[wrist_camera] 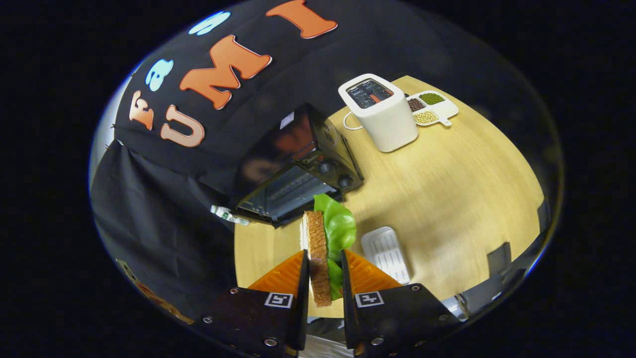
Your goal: Open the toaster oven, put the food inside, and close the toaster oven door.
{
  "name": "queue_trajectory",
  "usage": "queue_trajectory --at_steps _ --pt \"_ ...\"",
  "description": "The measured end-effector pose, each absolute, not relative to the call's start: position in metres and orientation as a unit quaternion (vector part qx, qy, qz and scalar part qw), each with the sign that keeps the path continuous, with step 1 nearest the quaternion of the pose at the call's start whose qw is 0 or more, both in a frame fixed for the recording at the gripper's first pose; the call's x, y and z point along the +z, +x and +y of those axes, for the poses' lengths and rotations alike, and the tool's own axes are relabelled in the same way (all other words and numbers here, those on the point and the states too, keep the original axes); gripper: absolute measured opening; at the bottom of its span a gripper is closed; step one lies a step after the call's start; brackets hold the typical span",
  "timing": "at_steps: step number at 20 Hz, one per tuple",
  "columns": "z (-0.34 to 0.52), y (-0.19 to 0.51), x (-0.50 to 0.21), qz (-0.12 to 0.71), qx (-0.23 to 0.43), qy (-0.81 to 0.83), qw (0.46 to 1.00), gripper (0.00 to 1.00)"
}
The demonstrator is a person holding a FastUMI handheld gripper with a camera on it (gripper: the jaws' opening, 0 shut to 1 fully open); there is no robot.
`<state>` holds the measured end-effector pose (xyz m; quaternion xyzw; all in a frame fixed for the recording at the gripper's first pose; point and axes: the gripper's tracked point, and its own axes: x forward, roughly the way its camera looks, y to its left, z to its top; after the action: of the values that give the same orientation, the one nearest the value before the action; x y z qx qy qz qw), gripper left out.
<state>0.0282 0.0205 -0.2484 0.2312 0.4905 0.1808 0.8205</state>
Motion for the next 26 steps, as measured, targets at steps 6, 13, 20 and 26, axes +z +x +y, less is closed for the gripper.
queue_trajectory --at_steps 6,13,20,26 --pt "0.086 0.048 -0.253 0.435 0.2 0.356 0.803 0.31" --pt "0.14 0.076 -0.311 0.407 0.148 0.467 0.771 0.31" --pt "0.17 0.127 -0.355 0.346 0.049 0.541 0.765 0.31" --pt "0.188 0.147 -0.374 0.316 -0.033 0.548 0.774 0.33"
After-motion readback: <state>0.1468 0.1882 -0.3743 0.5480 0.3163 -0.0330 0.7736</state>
